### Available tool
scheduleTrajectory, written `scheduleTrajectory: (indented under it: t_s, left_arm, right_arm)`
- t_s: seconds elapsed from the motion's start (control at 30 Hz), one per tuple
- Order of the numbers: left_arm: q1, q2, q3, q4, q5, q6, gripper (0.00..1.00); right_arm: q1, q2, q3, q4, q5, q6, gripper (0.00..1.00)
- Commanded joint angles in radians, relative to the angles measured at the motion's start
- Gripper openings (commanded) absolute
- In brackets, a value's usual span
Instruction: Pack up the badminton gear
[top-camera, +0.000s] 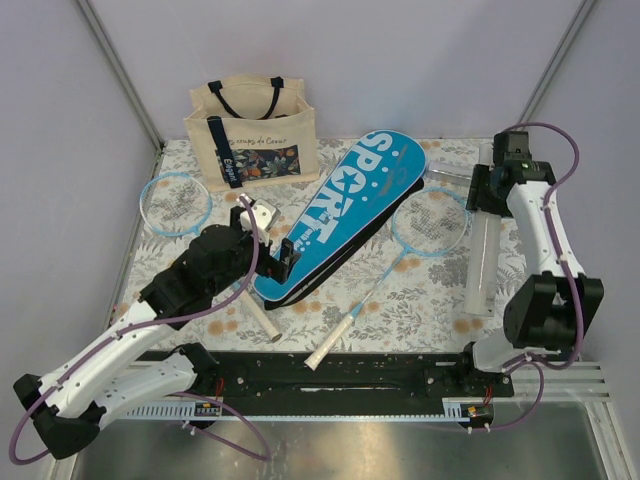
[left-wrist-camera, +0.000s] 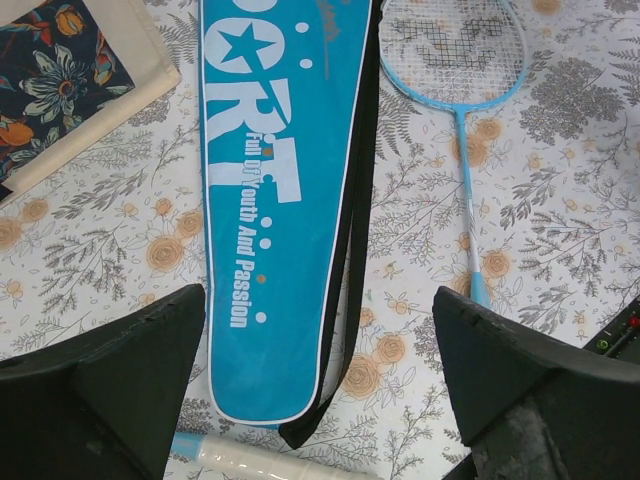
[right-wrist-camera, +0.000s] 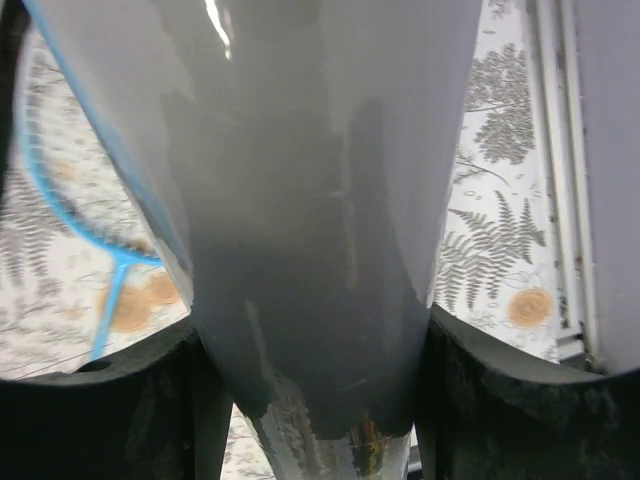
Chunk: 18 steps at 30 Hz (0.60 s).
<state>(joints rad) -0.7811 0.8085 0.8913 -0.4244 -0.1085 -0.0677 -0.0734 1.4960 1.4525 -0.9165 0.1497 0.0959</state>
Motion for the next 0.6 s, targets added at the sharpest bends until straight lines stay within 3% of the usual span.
scheduleTrajectory:
  t_s: [0.0, 0.27, 0.57]
  left_arm:
    - [-0.003, -0.009, 0.000, 0.042, -0.056, 0.023, 0.99]
    - [-0.001, 0.050, 0.006, 0.035, -0.091, 0.034, 0.99]
    - [-0.001, 0.093, 0.020, 0.035, -0.161, 0.043, 0.99]
  right_arm:
    - [-0.040, 0.115, 0.089, -0.113, 0.131, -0.090, 0.56]
    - [-0.120, 0.329, 0.104, -0.036, 0.123, -0.131, 0.58]
    - [-0.164, 0.478, 0.092, 0.017, 0.165, -0.165, 0.77]
